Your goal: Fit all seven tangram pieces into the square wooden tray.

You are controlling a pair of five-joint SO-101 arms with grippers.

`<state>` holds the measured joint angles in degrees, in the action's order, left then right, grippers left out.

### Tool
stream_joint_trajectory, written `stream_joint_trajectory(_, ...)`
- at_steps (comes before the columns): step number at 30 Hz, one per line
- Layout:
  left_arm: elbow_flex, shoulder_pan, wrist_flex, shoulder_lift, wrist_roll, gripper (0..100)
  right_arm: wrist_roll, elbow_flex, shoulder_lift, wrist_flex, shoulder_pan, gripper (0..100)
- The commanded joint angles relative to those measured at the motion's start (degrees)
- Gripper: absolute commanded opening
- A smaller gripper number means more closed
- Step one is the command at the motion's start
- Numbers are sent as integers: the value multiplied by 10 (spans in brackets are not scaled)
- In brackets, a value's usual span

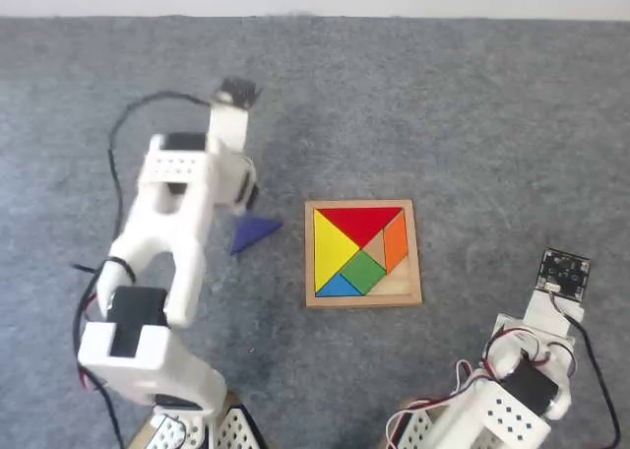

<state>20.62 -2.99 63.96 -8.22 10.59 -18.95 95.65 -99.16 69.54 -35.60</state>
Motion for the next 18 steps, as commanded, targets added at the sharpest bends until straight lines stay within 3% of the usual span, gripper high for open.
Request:
stream_joint_trajectory(1, 69, 18, -80, 43, -23, 140, -6, 11, -11, 6, 3, 114)
stream_joint_trajectory(7, 73, 1, -82, 65, -80, 140, -6, 11, -12, 6, 3, 114)
stream_joint_trajectory(13, 76, 1, -79, 71, -83, 135, -6, 11, -12, 6, 3, 114)
stream_joint_trajectory(18, 74, 1, -78, 72, -84, 76, -6, 11, -12, 6, 3, 114)
